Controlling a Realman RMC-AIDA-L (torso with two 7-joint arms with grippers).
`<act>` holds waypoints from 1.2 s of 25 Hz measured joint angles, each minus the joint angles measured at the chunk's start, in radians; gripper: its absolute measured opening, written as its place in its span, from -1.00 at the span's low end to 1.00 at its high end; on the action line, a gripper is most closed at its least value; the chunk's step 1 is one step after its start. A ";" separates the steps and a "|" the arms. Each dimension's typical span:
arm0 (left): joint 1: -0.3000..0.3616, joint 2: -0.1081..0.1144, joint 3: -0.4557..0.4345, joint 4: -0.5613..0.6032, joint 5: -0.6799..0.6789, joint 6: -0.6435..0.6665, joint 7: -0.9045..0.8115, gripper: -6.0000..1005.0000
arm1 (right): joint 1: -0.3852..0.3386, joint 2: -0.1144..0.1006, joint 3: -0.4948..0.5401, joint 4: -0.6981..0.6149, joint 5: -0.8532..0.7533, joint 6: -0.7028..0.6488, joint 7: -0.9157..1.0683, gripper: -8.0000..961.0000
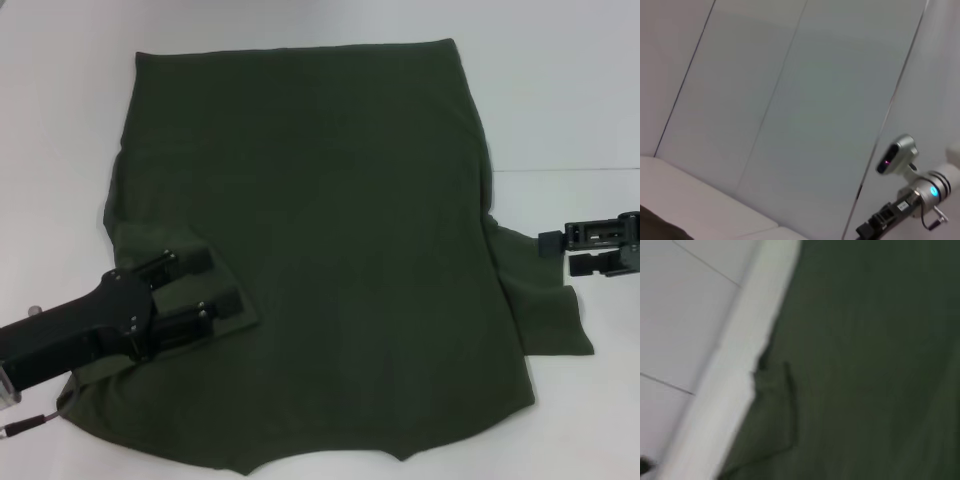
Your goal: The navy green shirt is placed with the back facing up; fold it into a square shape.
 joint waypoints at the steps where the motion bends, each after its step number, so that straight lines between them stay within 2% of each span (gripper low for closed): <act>1: 0.000 0.000 0.000 0.000 0.000 0.000 0.000 0.77 | 0.011 0.000 0.000 -0.015 -0.043 0.012 0.024 0.95; 10: -0.006 0.000 -0.002 -0.011 0.003 -0.020 0.009 0.76 | 0.075 0.019 -0.010 -0.014 -0.299 0.162 0.090 0.94; 24: -0.011 0.000 -0.002 -0.013 -0.001 -0.034 0.011 0.76 | 0.081 0.022 -0.063 0.086 -0.319 0.333 0.081 0.92; 30: -0.011 0.000 -0.002 -0.014 0.003 -0.051 0.012 0.76 | 0.088 0.043 -0.073 0.100 -0.320 0.398 0.070 0.92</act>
